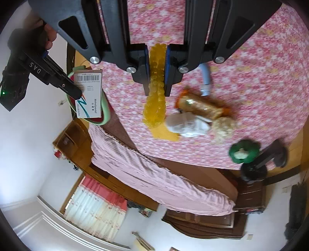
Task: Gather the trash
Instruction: 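Carry both items over the red bucket and open both tools to drop them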
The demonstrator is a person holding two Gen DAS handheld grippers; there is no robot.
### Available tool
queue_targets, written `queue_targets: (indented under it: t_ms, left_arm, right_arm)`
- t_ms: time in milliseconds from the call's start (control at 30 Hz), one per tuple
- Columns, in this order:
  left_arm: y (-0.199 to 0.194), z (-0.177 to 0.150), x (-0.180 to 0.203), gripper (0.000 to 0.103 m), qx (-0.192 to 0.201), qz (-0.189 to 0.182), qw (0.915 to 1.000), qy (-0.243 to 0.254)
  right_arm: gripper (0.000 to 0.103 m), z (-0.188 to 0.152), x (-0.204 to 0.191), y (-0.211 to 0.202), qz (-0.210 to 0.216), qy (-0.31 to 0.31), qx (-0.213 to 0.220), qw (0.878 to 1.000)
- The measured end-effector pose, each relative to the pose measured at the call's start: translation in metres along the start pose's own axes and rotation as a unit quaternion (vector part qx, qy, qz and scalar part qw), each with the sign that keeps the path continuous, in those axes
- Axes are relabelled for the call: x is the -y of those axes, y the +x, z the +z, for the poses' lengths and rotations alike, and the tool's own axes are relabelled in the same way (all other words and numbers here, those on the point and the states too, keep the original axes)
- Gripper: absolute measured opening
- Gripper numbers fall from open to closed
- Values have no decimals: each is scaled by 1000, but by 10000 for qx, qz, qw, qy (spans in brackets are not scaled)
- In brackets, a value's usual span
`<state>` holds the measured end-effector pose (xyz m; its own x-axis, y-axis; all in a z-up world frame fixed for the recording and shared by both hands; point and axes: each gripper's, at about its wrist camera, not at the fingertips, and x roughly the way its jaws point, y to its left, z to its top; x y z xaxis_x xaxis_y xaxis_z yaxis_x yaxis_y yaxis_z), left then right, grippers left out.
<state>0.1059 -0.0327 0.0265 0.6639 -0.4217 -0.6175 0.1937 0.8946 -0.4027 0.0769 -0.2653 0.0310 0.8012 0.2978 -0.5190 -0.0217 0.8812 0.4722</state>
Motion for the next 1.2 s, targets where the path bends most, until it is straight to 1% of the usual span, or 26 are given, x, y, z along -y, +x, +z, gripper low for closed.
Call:
queue_targets:
  t_ms: [267, 367, 533, 733, 900, 1033, 1200]
  left_arm:
    - [31, 7, 47, 11, -266, -229, 9983, 460]
    - [45, 9, 70, 11, -353, -350, 9965, 665]
    - [72, 9, 104, 11, -516, -549, 9924, 976]
    - [108, 9, 145, 11, -754, -790, 9854, 1304]
    - [138, 5, 172, 11, -936, -948, 9800, 1479]
    - [162, 1, 190, 11, -1093, -979, 9767, 1566]
    - [187, -6, 204, 11, -1254, -901, 9741, 1650]
  right_arm:
    - [22, 14, 39, -28, -291, 218, 491, 9981]
    - [22, 20, 57, -37, -443, 294, 672, 9963]
    - [22, 28, 87, -47, -743, 433, 836, 9928]
    - [22, 34, 120, -50, -1005, 604, 925, 9888]
    - [22, 38, 149, -47, -1158, 769, 888, 9863]
    - [22, 41, 167, -45, -1290, 824, 868, 9844]
    - [22, 45, 186, -40, -1421, 840, 832, 9828]
